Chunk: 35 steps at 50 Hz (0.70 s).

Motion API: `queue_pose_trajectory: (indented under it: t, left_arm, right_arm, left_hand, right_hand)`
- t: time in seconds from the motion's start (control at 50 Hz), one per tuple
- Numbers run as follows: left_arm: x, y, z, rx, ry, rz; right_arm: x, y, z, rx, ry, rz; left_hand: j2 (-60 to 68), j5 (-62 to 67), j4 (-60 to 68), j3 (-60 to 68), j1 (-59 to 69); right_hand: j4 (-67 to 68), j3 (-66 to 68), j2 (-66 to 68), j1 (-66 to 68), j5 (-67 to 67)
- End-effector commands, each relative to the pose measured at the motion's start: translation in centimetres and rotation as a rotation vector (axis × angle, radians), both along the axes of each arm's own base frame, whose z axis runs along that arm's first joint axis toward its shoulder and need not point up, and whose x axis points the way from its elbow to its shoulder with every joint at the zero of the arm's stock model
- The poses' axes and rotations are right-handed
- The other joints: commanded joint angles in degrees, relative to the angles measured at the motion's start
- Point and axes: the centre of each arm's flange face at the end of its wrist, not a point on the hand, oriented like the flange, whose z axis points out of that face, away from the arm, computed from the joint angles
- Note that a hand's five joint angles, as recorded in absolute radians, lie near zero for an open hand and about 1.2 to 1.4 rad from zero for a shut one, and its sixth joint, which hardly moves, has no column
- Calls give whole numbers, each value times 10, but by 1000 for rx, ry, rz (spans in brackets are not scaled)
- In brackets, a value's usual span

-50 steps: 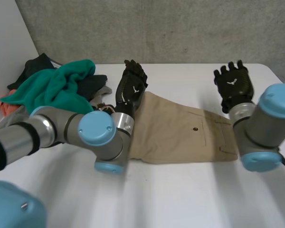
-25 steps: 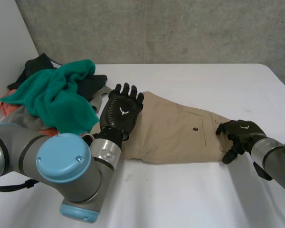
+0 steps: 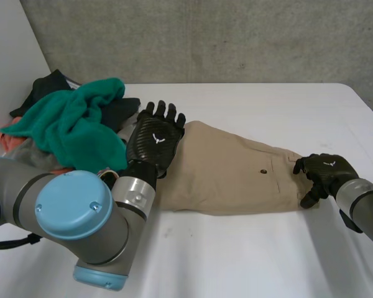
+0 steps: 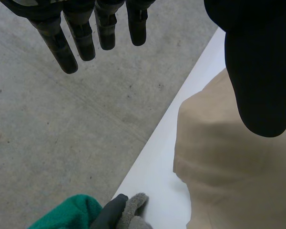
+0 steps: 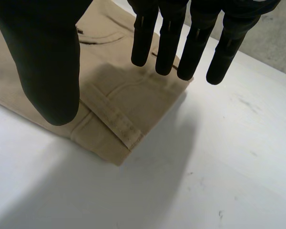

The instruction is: Fold the laundry.

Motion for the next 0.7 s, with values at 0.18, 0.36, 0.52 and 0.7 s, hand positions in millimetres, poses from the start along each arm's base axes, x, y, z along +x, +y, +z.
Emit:
queue_pose_trajectory:
  t: [0.18, 0.36, 0.52, 0.7]
  left_arm:
    - [3, 3, -2, 44, 16, 4]
    - [4, 4, 5, 33, 27, 3]
    - [7, 8, 15, 22, 41, 3]
    - [12, 8, 21, 26, 41, 12]
  right_arm:
    - [0, -8, -21, 7, 86, 29]
    - [-35, -24, 16, -183, 256, -137]
    - [-31, -29, 41, -358, 486, -49]
    - [118, 51, 61, -776, 444, 528]
  left_hand:
    - [-12, -24, -10, -15, -8]
    - [-12, -24, -10, -15, -8]
    - [-12, -24, -10, -15, -8]
    - [-12, -24, -10, -15, -8]
  right_hand:
    - [505, 502, 502, 497, 517]
    - [506, 502, 502, 497, 517]
    - [506, 502, 502, 497, 517]
    - [506, 502, 502, 497, 517]
